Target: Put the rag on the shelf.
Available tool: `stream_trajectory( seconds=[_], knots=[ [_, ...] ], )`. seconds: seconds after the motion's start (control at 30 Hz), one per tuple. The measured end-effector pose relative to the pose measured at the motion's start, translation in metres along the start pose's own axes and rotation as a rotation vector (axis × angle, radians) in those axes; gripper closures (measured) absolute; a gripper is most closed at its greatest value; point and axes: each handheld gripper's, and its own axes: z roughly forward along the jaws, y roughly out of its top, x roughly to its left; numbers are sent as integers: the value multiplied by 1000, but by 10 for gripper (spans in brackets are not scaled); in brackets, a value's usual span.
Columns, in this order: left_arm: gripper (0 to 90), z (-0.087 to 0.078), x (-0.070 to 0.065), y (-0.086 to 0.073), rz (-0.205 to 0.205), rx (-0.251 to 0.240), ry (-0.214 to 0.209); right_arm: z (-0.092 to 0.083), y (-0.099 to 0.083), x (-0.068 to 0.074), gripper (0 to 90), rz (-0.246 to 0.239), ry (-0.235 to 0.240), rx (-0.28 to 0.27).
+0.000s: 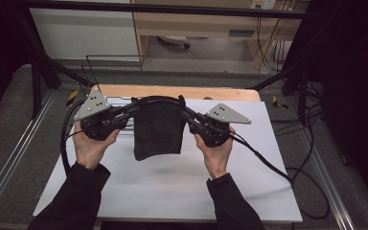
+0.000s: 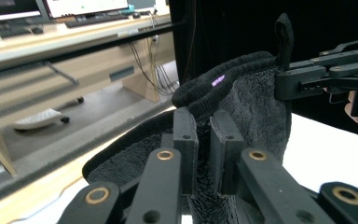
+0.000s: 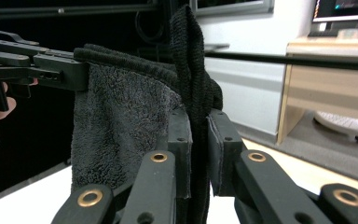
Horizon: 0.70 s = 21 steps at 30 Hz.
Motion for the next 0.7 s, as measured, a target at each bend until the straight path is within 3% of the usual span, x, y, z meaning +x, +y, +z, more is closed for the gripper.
stream_trajectory(
  seconds=[0.33,0.7],
  knots=[
    [822,-9,3,32,90,-1,31,3,18,11,815,-34,-17,-81],
    [822,-26,18,48,106,-37,71,19,37,26,815,-45,-14,-147]
  ],
)
